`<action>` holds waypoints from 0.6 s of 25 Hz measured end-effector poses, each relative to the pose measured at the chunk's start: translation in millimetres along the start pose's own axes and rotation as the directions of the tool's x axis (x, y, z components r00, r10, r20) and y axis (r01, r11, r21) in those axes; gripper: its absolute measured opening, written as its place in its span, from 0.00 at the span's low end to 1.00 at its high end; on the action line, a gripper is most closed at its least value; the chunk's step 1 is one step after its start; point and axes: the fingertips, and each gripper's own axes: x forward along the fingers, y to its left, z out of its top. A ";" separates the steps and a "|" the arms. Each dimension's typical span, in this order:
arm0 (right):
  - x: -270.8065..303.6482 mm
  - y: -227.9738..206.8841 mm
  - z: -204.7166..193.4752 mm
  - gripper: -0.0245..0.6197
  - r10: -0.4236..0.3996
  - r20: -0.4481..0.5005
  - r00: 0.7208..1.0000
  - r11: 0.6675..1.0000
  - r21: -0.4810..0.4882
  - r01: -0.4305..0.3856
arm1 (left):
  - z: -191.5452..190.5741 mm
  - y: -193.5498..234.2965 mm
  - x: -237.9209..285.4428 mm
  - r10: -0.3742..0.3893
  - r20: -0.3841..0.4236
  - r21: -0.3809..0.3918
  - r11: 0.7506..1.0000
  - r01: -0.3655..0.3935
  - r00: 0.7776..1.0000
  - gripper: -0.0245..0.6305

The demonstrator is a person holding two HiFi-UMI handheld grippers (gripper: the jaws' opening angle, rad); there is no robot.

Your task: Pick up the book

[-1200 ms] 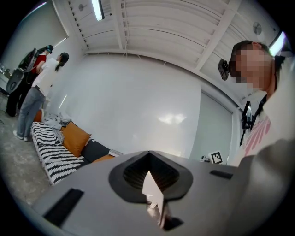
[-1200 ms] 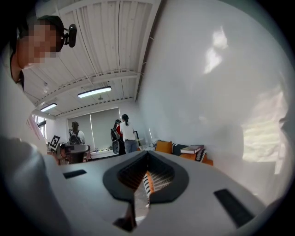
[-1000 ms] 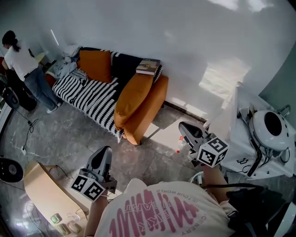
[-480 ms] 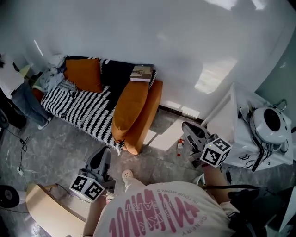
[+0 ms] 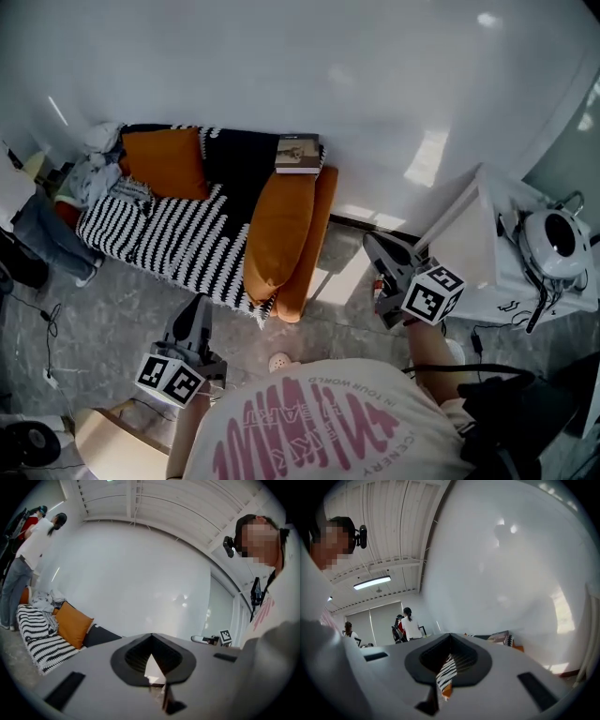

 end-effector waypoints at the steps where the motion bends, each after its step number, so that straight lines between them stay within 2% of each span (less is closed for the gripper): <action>1: 7.4 1.8 -1.1 0.05 -0.005 0.002 1.000 1.000 0.002 0.005 | 2.1 8.9 -0.5 0.001 0.003 -0.009 1.000 -0.001 1.000 0.05; 8: 55.1 17.1 -9.3 0.05 -0.036 0.005 0.999 0.999 -0.009 0.036 | 10.9 58.6 6.0 -0.047 -0.043 -0.040 0.998 0.046 0.998 0.05; 15: 64.9 11.4 -23.3 0.05 -0.105 -0.009 0.994 0.994 0.012 0.105 | 14.7 89.5 25.7 -0.093 -0.055 -0.061 0.994 0.089 0.994 0.05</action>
